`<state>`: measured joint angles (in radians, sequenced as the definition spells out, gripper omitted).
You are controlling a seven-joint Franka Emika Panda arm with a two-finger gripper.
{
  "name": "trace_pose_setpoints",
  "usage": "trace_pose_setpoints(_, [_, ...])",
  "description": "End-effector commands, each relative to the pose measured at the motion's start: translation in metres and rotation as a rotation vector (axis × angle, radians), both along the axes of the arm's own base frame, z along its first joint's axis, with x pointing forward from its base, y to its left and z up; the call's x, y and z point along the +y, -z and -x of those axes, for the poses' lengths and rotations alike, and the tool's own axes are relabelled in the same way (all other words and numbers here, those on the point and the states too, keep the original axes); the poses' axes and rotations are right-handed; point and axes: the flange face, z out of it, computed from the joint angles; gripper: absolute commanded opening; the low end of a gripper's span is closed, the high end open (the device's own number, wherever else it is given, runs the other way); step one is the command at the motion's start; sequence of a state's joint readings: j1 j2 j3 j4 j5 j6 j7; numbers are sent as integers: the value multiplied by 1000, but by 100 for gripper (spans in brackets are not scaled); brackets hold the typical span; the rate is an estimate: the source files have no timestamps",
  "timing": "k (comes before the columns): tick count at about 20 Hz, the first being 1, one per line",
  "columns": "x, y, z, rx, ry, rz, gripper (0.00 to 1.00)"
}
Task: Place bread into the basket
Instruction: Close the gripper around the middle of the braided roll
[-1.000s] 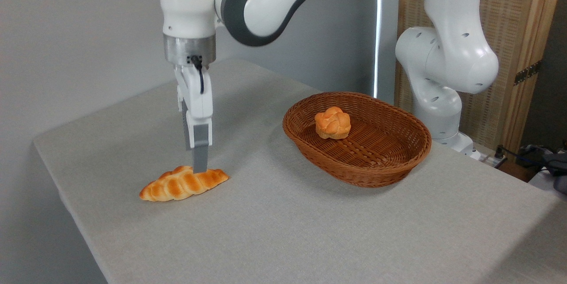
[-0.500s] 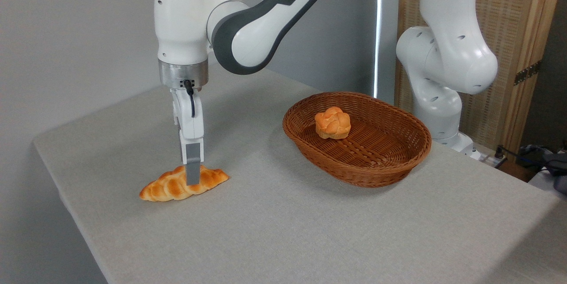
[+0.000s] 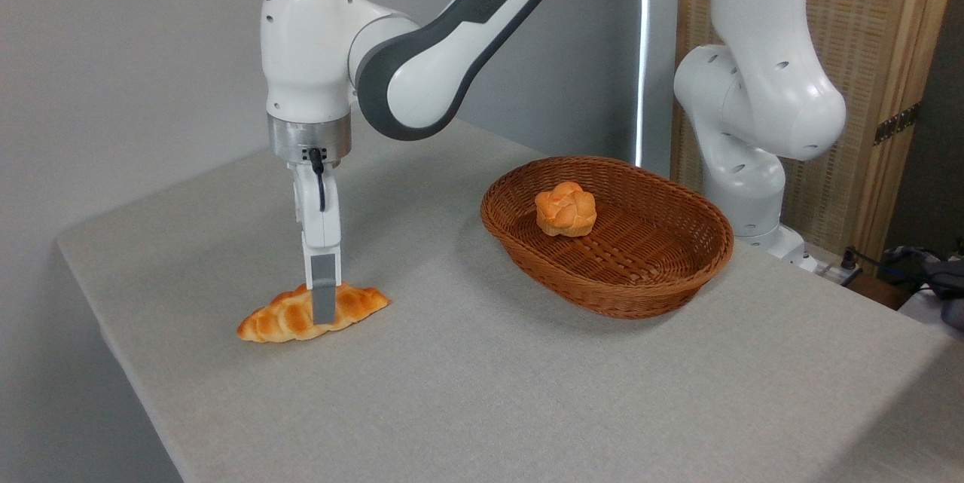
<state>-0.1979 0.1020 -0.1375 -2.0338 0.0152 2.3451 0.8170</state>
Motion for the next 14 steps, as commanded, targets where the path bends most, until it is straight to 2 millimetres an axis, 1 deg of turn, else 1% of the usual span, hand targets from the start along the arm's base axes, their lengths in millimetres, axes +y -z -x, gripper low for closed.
trace_pose_setpoints(1, [-2,3,-3,-32,29,-16,100])
trace_pose_setpoints(3, [-4,7,-5,-35,30,-13,100])
trace_pose_setpoints(8, [-4,11,-7,-43,30,-8,99])
trace_pose_setpoints(11, [-9,15,-7,-47,38,-4,78])
trace_pose_setpoints(12, [-11,15,-7,-47,42,-3,68])
trace_pose_setpoints(13, [-11,15,-7,-47,43,-5,49])
trace_pose_setpoints(14, [-12,15,-6,-48,49,-5,35])
